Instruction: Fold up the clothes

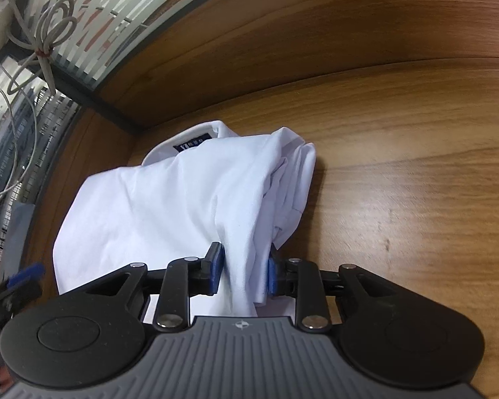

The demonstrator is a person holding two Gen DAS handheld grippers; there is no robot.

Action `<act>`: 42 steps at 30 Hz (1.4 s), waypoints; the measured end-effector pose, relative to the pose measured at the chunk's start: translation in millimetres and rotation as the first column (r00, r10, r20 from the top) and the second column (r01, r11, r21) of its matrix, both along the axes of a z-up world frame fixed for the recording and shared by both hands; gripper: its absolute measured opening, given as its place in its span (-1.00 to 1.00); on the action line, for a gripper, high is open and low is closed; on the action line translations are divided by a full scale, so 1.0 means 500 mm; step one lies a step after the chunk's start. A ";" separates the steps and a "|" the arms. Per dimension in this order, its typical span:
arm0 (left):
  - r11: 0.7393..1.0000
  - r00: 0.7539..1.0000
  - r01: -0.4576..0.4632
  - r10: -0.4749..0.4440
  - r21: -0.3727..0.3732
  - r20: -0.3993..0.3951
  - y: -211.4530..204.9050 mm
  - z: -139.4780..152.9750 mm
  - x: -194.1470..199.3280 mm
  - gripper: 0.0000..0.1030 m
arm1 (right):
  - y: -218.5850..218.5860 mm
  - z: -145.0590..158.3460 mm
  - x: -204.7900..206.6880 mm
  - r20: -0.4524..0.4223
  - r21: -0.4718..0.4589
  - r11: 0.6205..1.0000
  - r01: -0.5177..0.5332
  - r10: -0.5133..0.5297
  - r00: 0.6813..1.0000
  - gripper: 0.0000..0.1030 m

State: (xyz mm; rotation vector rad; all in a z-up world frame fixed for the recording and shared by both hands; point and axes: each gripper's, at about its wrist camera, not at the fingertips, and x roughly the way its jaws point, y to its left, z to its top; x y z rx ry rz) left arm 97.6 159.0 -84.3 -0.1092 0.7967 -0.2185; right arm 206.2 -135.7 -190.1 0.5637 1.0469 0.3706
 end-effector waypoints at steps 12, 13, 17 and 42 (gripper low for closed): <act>0.998 0.985 0.052 -0.058 -0.041 -0.162 -0.023 -0.098 -0.064 0.45 | 0.024 -0.002 -0.035 -0.026 -0.026 1.000 0.008 -0.008 1.000 -0.18; 0.998 0.980 0.035 -0.044 -0.051 -0.192 -0.019 -0.111 -0.054 0.39 | 0.026 -0.002 -0.036 -0.029 -0.024 1.000 0.009 -0.010 1.000 -0.18; 0.990 0.969 -0.037 0.003 -0.133 -0.247 0.000 -0.136 -0.016 0.36 | 0.038 -0.005 -0.025 -0.036 -0.024 1.000 0.018 -0.019 0.999 -0.16; 0.983 0.982 -0.182 0.180 -0.021 -0.059 0.063 -0.086 0.172 0.17 | 0.156 0.022 0.193 0.076 -0.043 0.995 -0.088 0.091 0.993 -0.12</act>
